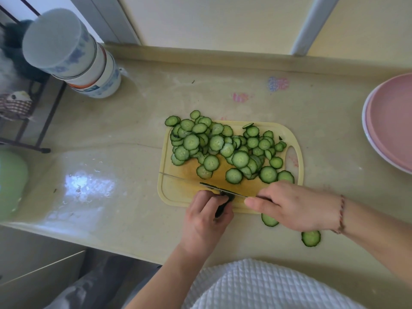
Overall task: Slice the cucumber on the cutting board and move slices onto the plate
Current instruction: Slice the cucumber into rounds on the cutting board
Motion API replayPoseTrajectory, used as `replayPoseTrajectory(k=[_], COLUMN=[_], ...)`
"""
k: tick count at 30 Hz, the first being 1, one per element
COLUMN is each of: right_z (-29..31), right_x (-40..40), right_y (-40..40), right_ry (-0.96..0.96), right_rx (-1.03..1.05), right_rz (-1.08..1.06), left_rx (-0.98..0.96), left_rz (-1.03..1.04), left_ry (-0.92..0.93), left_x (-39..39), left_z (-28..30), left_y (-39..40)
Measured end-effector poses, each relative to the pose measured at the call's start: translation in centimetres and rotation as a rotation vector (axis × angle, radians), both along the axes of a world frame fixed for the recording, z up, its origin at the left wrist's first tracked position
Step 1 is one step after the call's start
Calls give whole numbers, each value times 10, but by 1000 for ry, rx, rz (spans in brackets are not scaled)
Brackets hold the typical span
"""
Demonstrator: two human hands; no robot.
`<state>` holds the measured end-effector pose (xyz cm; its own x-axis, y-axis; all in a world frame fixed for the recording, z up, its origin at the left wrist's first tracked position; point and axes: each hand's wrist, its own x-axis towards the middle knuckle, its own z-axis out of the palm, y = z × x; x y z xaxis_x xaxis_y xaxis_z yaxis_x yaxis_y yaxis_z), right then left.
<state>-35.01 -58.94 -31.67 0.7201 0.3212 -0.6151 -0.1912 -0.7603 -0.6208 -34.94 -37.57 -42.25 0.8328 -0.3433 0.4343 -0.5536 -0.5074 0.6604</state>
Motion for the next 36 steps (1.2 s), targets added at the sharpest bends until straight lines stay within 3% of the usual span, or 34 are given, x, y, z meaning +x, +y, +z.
replayPoseTrajectory(k=[24,36], right_z=[15,-12], right_x=[-7,5], right_y=[-4,10], right_ry=[-64,-61], right_rx=[2,-18], right_rz=[26,7], left_rx=[21,-21], left_rz=[29,26], left_ry=[8,20], left_x=[-2,-4], left_z=[3,-1], left_y=[1,-1])
